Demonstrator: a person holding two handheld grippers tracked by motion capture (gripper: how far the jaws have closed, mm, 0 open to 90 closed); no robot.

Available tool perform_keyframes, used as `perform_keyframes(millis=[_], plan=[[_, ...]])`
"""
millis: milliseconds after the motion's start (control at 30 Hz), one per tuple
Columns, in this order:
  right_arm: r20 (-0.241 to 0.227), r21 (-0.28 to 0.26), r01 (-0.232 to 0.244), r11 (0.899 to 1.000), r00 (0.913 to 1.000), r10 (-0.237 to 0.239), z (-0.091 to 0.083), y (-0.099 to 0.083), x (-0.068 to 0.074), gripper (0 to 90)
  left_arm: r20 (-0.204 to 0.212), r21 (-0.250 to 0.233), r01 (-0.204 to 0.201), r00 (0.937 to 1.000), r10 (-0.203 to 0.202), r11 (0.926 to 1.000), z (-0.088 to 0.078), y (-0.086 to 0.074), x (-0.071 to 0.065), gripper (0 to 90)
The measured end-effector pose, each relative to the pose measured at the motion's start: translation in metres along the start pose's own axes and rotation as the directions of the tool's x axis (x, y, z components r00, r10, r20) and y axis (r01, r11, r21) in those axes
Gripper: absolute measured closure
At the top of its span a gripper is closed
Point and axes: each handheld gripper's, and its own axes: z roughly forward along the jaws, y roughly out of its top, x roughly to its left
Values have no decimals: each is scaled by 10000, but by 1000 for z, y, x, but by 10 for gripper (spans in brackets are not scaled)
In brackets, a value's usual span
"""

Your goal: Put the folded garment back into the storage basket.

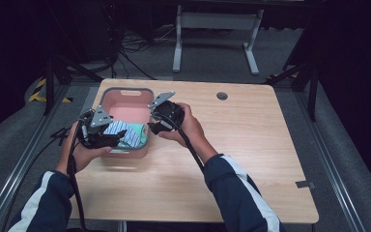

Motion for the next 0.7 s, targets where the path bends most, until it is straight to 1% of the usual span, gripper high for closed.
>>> perform_keyframes(millis=[67, 133, 200, 267, 300, 333, 367, 400, 467, 533, 567, 633, 700], plan=[[78, 11, 85, 10000, 9999, -85, -5, -3, -1, 361, 49, -161, 73, 10000, -72, 9998, -2, 2, -5, 287], [94, 60, 129, 9999, 9999, -130, -9, -7, -2, 355, 238, -330, 227, 9995, -219, 9992, -3, 3, -9, 276], [203, 129, 161, 9998, 9997, -163, -12, -12, -3, 344, 604, -394, 292, 9978, -268, 9988, -4, 3, -13, 273], [224, 180, 225, 9996, 9995, -229, -16, -16, -5, 333, 676, -515, 494, 9967, -459, 9975, -3, 4, -18, 288], [299, 216, 262, 9994, 9992, -269, -18, -19, -5, 330, 688, -470, 331, 9972, -298, 9983, -4, 4, -20, 281], [327, 260, 221, 9994, 9992, -229, -20, -21, -6, 329, 785, -493, 374, 9964, -334, 9981, -4, 4, -23, 275], [430, 285, 247, 9993, 9987, -259, -22, -23, -6, 326, 781, -588, 235, 9968, -189, 9980, -4, 5, -26, 270], [454, 287, 280, 9992, 9985, -293, -25, -26, -7, 325, 855, -549, 122, 9963, -74, 9984, -4, 4, -29, 250], [607, 324, 310, 9990, 9976, -329, -29, -31, -9, 321, 870, -514, -135, 9960, 180, 9986, -3, 5, -35, 234], [602, 378, 290, 9989, 9977, -313, -34, -35, -10, 319, 818, -491, -229, 9963, 269, 9985, -3, 5, -41, 226], [602, 378, 290, 9989, 9977, -313, -34, -35, -10, 319, 818, -491, -229, 9963, 269, 9985, -3, 5, -41, 224], [714, 402, 291, 9988, 9969, -320, -40, -41, -11, 317, 843, -480, -428, 9953, 468, 9979, -2, 6, -47, 226], [791, 428, 339, 9985, 9962, -372, -46, -46, -12, 315, 804, -453, -540, 9951, 575, 9975, -1, 6, -50, 221]])
